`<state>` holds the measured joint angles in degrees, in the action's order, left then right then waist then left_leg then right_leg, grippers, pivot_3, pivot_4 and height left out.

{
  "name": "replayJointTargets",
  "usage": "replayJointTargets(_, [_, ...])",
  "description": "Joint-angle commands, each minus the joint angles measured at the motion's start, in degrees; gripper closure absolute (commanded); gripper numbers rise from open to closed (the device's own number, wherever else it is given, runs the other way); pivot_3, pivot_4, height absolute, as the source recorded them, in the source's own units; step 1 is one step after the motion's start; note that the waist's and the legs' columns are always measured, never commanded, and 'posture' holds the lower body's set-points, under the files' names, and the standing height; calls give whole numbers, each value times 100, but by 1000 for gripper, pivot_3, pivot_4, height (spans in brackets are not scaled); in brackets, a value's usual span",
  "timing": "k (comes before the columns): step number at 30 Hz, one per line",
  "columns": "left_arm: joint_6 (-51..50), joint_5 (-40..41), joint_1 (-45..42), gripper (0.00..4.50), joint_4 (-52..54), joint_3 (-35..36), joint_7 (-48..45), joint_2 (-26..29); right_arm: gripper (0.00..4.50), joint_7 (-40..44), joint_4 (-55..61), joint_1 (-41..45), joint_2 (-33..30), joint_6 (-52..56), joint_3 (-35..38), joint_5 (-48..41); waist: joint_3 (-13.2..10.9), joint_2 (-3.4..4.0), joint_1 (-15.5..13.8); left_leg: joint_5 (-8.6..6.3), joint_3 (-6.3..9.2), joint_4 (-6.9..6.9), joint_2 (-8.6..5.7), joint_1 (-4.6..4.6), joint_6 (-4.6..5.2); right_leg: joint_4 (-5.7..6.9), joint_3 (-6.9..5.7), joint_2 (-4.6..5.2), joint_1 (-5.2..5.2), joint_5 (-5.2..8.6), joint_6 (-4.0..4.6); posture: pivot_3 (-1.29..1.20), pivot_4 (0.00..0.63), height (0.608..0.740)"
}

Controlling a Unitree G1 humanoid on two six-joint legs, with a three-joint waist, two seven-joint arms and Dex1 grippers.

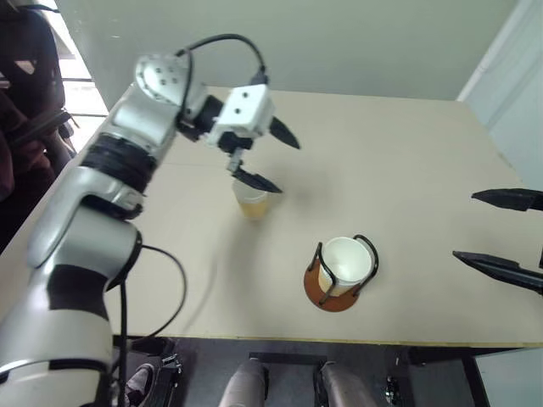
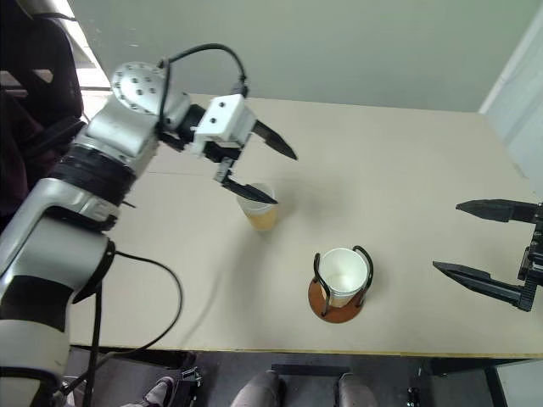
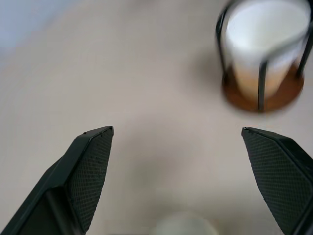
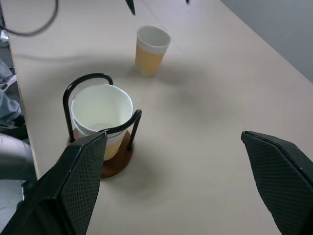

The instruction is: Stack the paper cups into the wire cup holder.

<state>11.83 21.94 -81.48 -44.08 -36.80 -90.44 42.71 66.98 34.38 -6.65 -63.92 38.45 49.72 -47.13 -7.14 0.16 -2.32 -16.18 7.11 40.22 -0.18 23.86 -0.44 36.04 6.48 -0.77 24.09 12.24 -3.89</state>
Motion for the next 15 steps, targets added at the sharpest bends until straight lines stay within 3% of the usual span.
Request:
replayJointTargets(1, [1,-401,144,12,-55,261,-206,162,0,70,-152,205,-117,-228,-188,68,0,0,-33,0,1,1,0,2,0,-2,0,5,0,0,0,0,150,740])
replayJointTargets(7, [297,-1479,431,12,-449,443,191,-116,0,129,-359,503,-222,-344,-511,151,0,0,-70,-1,-1,9,-9,19,1,-9,-6,14,5,0,-2,0,150,740])
replayJointTargets(15, [551,-2178,530,12,-1030,787,251,-523,0,231,-285,428,-202,-229,-288,188,0,-1,-59,-1,-4,7,-7,19,1,-8,-5,12,9,0,-3,0,150,740])
